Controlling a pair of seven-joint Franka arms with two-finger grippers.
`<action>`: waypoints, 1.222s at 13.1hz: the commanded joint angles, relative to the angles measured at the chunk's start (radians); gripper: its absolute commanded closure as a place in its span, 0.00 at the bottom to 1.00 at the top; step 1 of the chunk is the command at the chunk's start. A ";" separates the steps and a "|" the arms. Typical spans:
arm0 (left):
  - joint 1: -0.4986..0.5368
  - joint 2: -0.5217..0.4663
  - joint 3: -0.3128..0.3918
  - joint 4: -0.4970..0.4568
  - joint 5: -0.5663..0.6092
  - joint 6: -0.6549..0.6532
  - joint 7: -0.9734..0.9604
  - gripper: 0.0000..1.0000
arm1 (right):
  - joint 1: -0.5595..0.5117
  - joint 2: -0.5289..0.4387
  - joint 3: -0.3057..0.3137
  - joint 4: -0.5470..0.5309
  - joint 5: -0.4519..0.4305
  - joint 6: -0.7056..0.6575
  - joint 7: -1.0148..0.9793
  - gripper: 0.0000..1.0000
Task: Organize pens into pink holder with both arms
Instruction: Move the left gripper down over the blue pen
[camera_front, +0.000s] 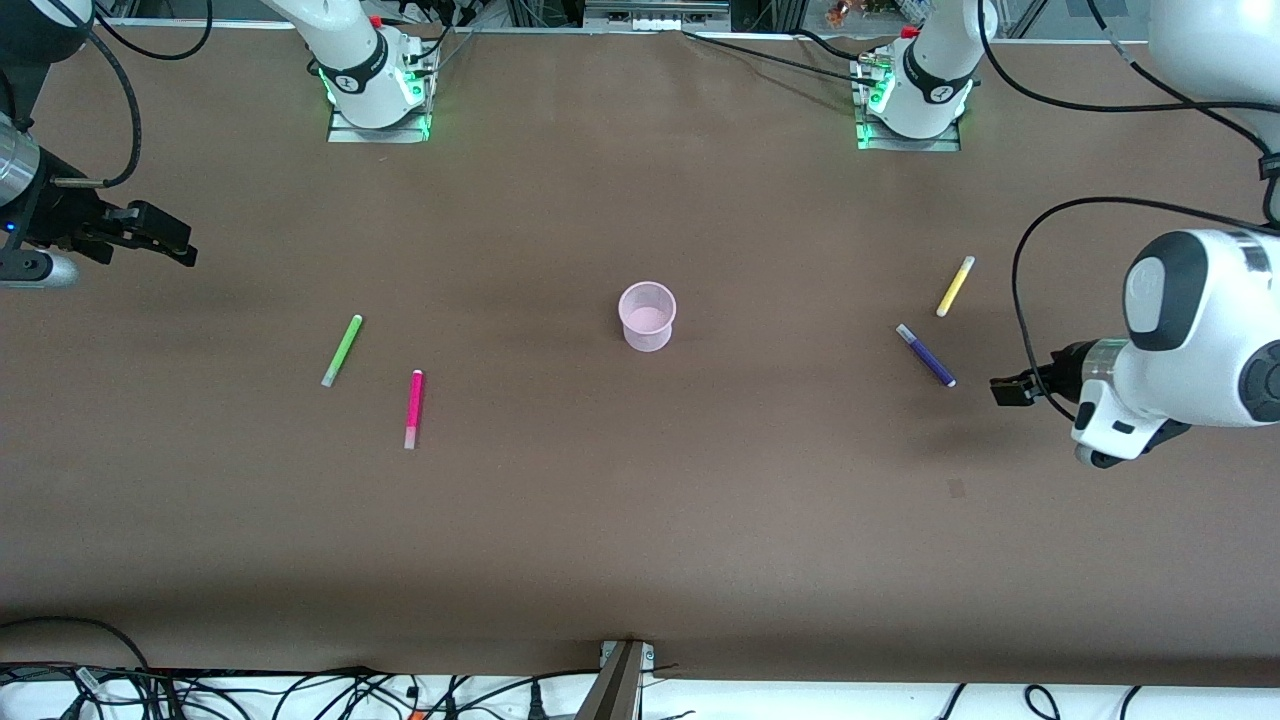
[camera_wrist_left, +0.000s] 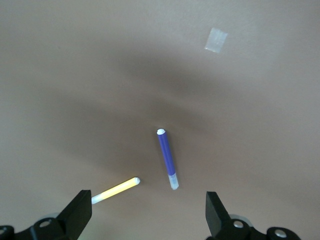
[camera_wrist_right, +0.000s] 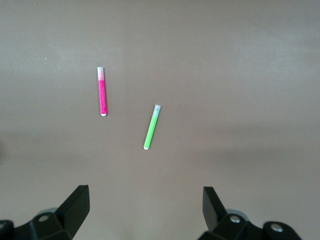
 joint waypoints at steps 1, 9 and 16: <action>0.020 -0.029 -0.003 -0.165 -0.035 0.122 -0.069 0.00 | -0.005 -0.005 0.000 -0.006 0.017 -0.005 -0.012 0.00; 0.013 -0.003 -0.006 -0.410 -0.035 0.455 -0.185 0.00 | -0.005 -0.003 -0.010 -0.006 0.017 -0.005 -0.012 0.00; 0.005 0.063 -0.014 -0.410 -0.032 0.509 -0.185 0.00 | -0.005 -0.003 -0.010 -0.007 0.017 -0.006 -0.012 0.00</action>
